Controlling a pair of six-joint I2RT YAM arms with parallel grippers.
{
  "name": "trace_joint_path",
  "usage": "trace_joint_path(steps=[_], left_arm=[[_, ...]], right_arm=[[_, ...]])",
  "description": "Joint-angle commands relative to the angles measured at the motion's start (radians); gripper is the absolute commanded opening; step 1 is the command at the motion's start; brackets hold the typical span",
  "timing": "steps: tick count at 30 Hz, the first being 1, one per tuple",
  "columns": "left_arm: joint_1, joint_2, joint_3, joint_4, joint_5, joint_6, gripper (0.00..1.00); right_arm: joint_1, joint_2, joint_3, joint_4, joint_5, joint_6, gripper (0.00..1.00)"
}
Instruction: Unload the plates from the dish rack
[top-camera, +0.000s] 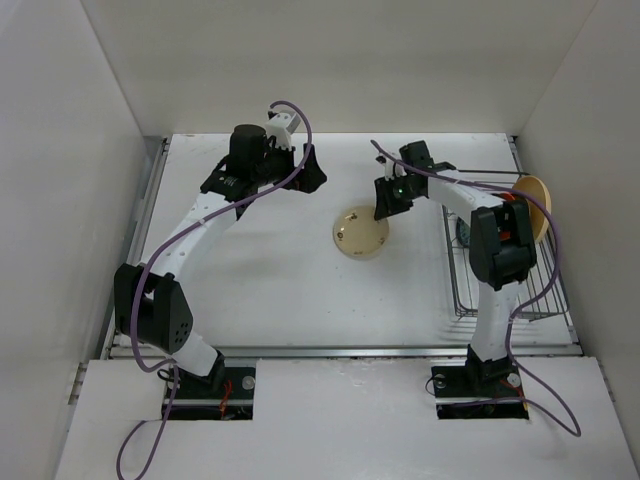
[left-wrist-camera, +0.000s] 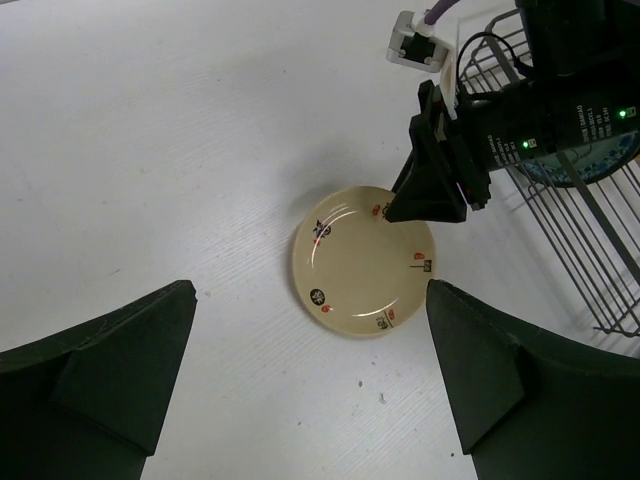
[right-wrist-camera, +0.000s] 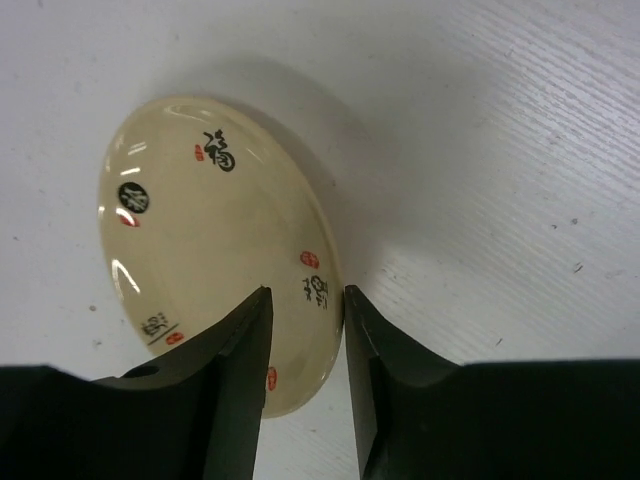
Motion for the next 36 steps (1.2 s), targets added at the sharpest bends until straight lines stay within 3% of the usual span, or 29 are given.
trace_joint_path(steps=[1, 8, 11, 13, 18, 21, 22, 26, 30, 36], left_arm=[[-0.001, -0.052, 0.025, 0.017, -0.003, 0.004, 1.00], [-0.001, -0.061, 0.025, 0.017, -0.003, 0.004, 1.00], [-0.001, -0.061, 0.025, 0.017, -0.003, 0.004, 1.00], [-0.001, -0.061, 0.025, 0.017, -0.003, 0.004, 1.00], [-0.001, -0.061, 0.025, 0.017, -0.003, -0.005, 1.00], [-0.001, -0.061, 0.025, 0.008, -0.003, -0.005, 1.00], [-0.001, -0.061, 0.025, 0.008, -0.003, -0.005, 1.00], [-0.001, -0.061, 0.035, 0.008, -0.012, -0.005, 1.00], [-0.001, -0.061, 0.035, 0.008, -0.012, -0.005, 1.00], [-0.001, -0.061, 0.035, 0.008, -0.012, -0.005, 1.00]], right_arm=[[0.007, 0.026, 0.044, -0.009, 0.039, -0.001, 0.41], [0.007, 0.026, 0.044, -0.018, 0.062, -0.001, 0.61], [0.007, -0.012, 0.044, -0.027, 0.082, -0.001, 0.64], [0.007, -0.056, 0.053, -0.027, 0.148, -0.012, 0.64], [0.021, -0.381, -0.023, 0.074, 0.350, -0.073, 0.64], [0.069, -0.592, -0.169, 0.229, 0.588, -0.151, 0.64], [0.069, -0.634, -0.210, 0.275, 0.711, -0.200, 0.65], [0.069, -0.718, -0.335, 0.389, 0.956, -0.290, 0.69], [0.023, -0.744, -0.402, 0.361, 1.015, -0.290, 0.69], [-0.060, -0.733, -0.380, 0.251, 1.005, -0.242, 0.59]])
